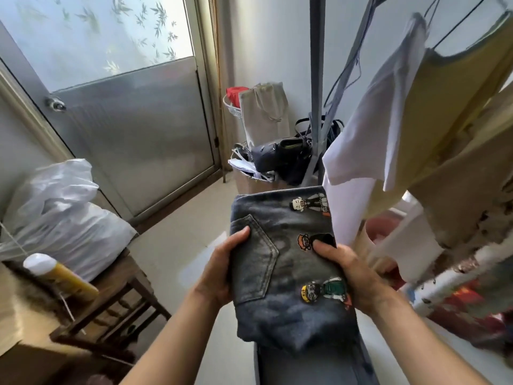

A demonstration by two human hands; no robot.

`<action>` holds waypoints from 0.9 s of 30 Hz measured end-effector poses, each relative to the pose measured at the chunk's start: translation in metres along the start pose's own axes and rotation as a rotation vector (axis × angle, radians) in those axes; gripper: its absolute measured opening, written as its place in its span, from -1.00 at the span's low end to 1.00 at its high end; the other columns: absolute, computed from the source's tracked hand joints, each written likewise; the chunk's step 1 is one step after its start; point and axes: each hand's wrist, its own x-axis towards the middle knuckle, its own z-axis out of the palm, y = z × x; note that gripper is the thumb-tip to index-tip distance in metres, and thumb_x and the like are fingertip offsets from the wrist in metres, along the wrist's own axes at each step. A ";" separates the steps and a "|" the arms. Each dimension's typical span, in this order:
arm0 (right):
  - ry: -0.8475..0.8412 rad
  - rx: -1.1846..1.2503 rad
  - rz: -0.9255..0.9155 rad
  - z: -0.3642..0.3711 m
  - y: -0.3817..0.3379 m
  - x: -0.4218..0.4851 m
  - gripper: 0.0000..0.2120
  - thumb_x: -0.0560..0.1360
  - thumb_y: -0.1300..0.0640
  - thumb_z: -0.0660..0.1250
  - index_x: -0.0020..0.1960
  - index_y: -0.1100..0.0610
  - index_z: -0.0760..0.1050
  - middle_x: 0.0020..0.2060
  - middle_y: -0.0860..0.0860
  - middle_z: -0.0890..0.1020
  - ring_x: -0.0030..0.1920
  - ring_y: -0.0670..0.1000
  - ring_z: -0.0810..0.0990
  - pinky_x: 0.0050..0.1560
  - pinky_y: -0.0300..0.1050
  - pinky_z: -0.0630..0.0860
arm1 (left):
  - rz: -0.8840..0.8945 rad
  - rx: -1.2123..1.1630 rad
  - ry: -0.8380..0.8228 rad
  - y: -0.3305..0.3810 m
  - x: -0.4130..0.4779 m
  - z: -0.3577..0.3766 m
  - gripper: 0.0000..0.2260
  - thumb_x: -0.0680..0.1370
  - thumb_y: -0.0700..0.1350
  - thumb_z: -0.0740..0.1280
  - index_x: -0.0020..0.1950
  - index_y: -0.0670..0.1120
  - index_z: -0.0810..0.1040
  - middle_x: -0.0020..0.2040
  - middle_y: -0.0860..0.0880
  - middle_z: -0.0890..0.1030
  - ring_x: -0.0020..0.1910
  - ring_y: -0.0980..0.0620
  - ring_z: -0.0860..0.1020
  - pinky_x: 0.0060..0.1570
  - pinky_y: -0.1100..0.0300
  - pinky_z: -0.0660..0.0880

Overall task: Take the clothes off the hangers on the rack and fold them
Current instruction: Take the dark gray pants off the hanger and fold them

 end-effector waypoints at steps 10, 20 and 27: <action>0.310 -0.142 -0.119 -0.081 0.124 0.087 -0.78 0.44 0.22 0.44 0.08 0.14 0.59 -0.08 0.08 0.72 -0.16 0.01 0.70 -0.24 -0.15 0.61 | 0.210 0.322 0.465 -0.127 0.095 -0.056 -0.79 0.53 -0.02 0.40 0.12 -0.07 0.60 -0.06 -0.07 0.73 -0.09 0.00 0.70 -0.18 0.18 0.60; 0.411 -0.061 0.050 -0.147 0.299 0.152 -0.66 0.39 0.11 0.49 0.09 0.22 0.53 -0.22 0.05 0.73 -0.26 -0.04 0.70 -0.37 -0.25 0.58 | -0.157 0.208 0.623 -0.275 0.172 -0.198 -0.55 0.53 0.22 0.32 0.18 -0.13 0.54 0.04 -0.10 0.70 0.01 -0.04 0.67 0.01 0.06 0.60; 0.492 -0.029 0.363 -0.216 0.434 0.172 -0.90 0.48 0.35 0.36 -0.01 0.34 0.53 -0.25 0.22 0.69 -0.34 0.08 0.67 -0.37 -0.12 0.62 | -0.339 0.381 0.640 -0.402 0.174 -0.284 -0.70 0.53 -0.33 0.31 0.14 -0.05 0.31 -0.15 -0.11 0.57 -0.29 0.03 0.47 -0.33 0.18 0.37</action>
